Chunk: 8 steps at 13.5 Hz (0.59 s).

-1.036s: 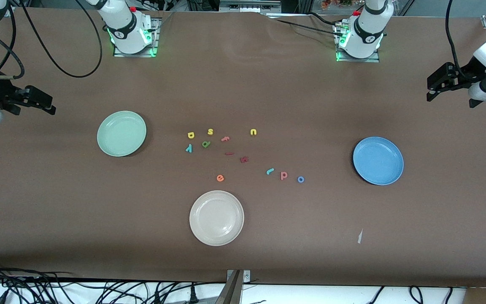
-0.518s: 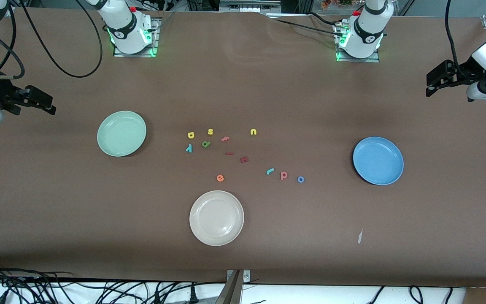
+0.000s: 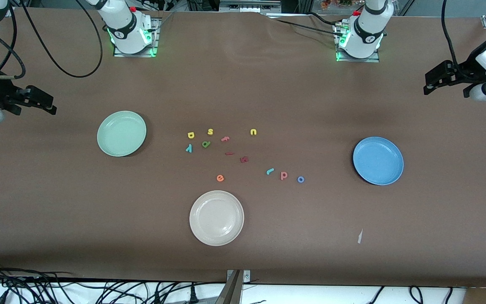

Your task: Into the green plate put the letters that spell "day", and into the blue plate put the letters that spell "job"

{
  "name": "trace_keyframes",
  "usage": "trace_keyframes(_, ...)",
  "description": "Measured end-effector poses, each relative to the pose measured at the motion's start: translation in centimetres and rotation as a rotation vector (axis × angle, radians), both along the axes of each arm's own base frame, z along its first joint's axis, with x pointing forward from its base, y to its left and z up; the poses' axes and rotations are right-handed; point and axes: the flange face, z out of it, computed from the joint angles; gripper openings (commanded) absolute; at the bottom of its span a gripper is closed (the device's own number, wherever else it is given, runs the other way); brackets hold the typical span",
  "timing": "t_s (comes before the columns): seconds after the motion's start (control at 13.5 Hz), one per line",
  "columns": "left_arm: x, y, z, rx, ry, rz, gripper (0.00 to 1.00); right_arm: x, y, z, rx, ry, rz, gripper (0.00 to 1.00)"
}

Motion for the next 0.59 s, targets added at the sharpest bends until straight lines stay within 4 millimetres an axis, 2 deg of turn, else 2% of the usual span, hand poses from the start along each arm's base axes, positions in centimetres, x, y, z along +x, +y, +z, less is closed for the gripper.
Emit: trace_keyframes(0.59,0.24,0.06,-0.42,0.000,0.008,0.002,1.00,-0.01,0.03,-0.01,0.000,0.001,0.001,1.00)
